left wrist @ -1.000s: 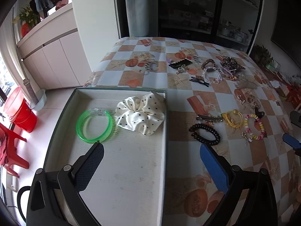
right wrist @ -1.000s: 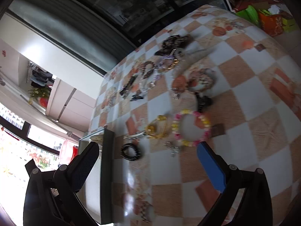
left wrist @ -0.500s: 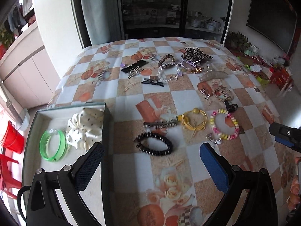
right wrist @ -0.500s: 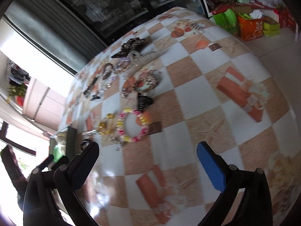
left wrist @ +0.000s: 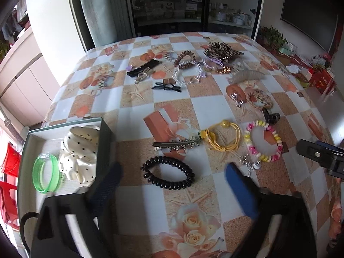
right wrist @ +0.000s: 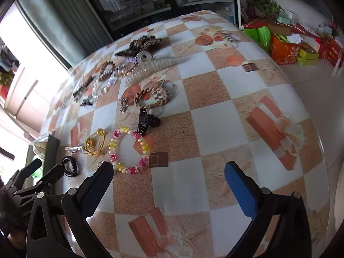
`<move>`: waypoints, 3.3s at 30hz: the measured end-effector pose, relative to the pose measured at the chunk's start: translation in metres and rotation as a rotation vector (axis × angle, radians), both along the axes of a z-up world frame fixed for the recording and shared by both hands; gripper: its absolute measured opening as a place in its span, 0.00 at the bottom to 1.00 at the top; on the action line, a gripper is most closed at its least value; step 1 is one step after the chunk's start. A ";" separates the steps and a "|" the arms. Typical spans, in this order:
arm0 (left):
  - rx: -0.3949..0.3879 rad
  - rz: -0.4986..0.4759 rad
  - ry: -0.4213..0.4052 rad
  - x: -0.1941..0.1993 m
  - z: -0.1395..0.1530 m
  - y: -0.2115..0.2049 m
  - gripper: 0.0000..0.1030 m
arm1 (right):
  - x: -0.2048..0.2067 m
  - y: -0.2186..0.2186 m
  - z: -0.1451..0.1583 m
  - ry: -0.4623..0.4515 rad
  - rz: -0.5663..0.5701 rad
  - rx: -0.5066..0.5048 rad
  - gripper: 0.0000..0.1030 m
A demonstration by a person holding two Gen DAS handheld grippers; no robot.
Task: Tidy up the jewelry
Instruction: 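Grasp the silver charm with the left tool while the right tool grasps the beaded bracelet, then carry the charm and beaded bracelet into the tray and release the bracelet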
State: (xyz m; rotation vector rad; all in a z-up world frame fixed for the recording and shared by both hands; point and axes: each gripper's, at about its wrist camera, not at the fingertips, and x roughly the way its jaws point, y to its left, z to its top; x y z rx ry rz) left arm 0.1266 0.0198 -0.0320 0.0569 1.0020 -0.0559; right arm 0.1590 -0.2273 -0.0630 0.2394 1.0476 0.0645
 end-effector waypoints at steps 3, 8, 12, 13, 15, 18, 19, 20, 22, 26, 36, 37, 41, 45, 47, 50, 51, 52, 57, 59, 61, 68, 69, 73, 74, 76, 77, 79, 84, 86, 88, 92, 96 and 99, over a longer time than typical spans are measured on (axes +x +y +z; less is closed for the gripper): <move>-0.009 0.004 0.013 -0.001 -0.006 0.000 0.90 | 0.006 0.010 -0.006 0.006 0.021 -0.030 0.89; 0.014 -0.006 0.018 -0.001 -0.014 -0.004 0.83 | 0.018 0.026 -0.017 0.016 0.058 -0.077 0.79; 0.019 -0.001 0.031 0.002 -0.019 -0.003 0.83 | 0.024 0.037 -0.021 0.008 0.086 -0.146 0.74; 0.023 0.000 0.031 0.002 -0.020 -0.004 0.83 | 0.025 0.040 -0.022 0.006 0.093 -0.160 0.73; 0.031 0.003 0.033 0.003 -0.023 -0.004 0.83 | 0.027 0.046 -0.023 -0.003 0.107 -0.195 0.73; 0.032 0.011 0.042 0.006 -0.027 -0.004 0.82 | 0.028 0.055 -0.025 -0.018 0.125 -0.255 0.71; 0.034 0.013 0.045 0.006 -0.029 -0.004 0.82 | 0.028 0.057 -0.026 -0.026 0.134 -0.268 0.68; 0.036 0.014 0.047 0.006 -0.030 -0.005 0.77 | 0.027 0.059 -0.025 -0.037 0.143 -0.272 0.66; 0.043 0.010 0.054 0.005 -0.033 -0.006 0.74 | 0.026 0.061 -0.024 -0.043 0.152 -0.272 0.59; 0.043 0.012 0.054 0.006 -0.034 -0.006 0.74 | 0.023 0.063 -0.024 -0.054 0.164 -0.272 0.54; 0.048 0.006 0.048 0.005 -0.035 -0.008 0.74 | 0.017 0.064 -0.023 -0.080 0.155 -0.256 0.10; 0.048 0.004 0.047 0.005 -0.035 -0.008 0.74 | 0.016 0.063 -0.023 -0.079 0.152 -0.252 0.10; 0.046 0.003 0.046 0.004 -0.035 -0.008 0.74 | 0.013 0.057 -0.022 -0.073 0.137 -0.229 0.10; 0.051 0.000 0.037 0.001 -0.032 -0.009 0.69 | 0.007 0.048 -0.020 -0.068 0.115 -0.195 0.10; 0.057 -0.010 0.021 -0.003 -0.029 -0.010 0.69 | 0.003 0.044 -0.018 -0.071 0.107 -0.188 0.10; 0.062 -0.029 0.014 -0.005 -0.029 -0.013 0.66 | -0.002 0.041 -0.016 -0.075 0.098 -0.182 0.09; 0.063 -0.033 0.015 -0.005 -0.029 -0.013 0.62 | -0.004 0.039 -0.015 -0.075 0.095 -0.177 0.10; 0.066 -0.037 0.019 -0.005 -0.030 -0.014 0.58 | -0.005 0.038 -0.015 -0.075 0.092 -0.171 0.10; 0.071 -0.035 0.018 -0.007 -0.030 -0.015 0.58 | -0.015 0.033 -0.010 -0.083 0.080 -0.153 0.09; 0.061 -0.042 -0.004 -0.011 -0.024 -0.016 0.59 | -0.019 0.031 -0.008 -0.089 0.074 -0.147 0.09; 0.028 -0.069 -0.021 -0.014 -0.017 -0.019 0.59 | -0.023 0.028 -0.005 -0.097 0.067 -0.141 0.09; -0.074 -0.165 -0.006 -0.012 -0.013 -0.052 0.59 | -0.038 0.011 0.006 -0.125 0.032 -0.127 0.09; -0.074 -0.172 0.002 -0.011 -0.015 -0.058 0.59 | -0.040 0.007 0.007 -0.125 0.023 -0.124 0.09; -0.071 -0.186 0.022 -0.005 -0.022 -0.079 0.59 | -0.045 -0.008 0.005 -0.119 -0.008 -0.105 0.09; -0.067 -0.190 0.024 -0.004 -0.024 -0.083 0.59 | -0.047 -0.012 0.005 -0.117 -0.015 -0.097 0.09; -0.054 -0.190 0.033 -0.002 -0.029 -0.090 0.59 | -0.048 -0.016 0.004 -0.115 -0.023 -0.089 0.09; -0.052 -0.190 0.041 0.000 -0.032 -0.092 0.59 | -0.049 -0.018 0.003 -0.116 -0.026 -0.087 0.09; -0.045 -0.186 0.034 -0.001 -0.033 -0.093 0.59 | -0.051 -0.020 0.003 -0.117 -0.032 -0.082 0.09; -0.048 -0.197 0.016 -0.004 -0.033 -0.094 0.29 | -0.054 -0.025 0.002 -0.119 -0.044 -0.076 0.09; -0.055 -0.199 0.015 -0.003 -0.033 -0.093 0.13 | -0.055 -0.025 0.002 -0.117 -0.048 -0.074 0.09; -0.073 -0.201 0.015 -0.004 -0.032 -0.090 0.13 | -0.056 -0.025 0.002 -0.117 -0.048 -0.073 0.09; -0.101 -0.205 0.008 -0.011 -0.027 -0.084 0.13 | -0.058 -0.024 0.004 -0.122 -0.046 -0.073 0.09; -0.121 -0.205 -0.015 -0.023 -0.015 -0.075 0.13 | -0.062 -0.022 0.009 -0.126 -0.046 -0.059 0.09; -0.139 -0.201 -0.035 -0.034 -0.003 -0.065 0.13 | -0.064 -0.019 0.013 -0.129 -0.044 -0.044 0.09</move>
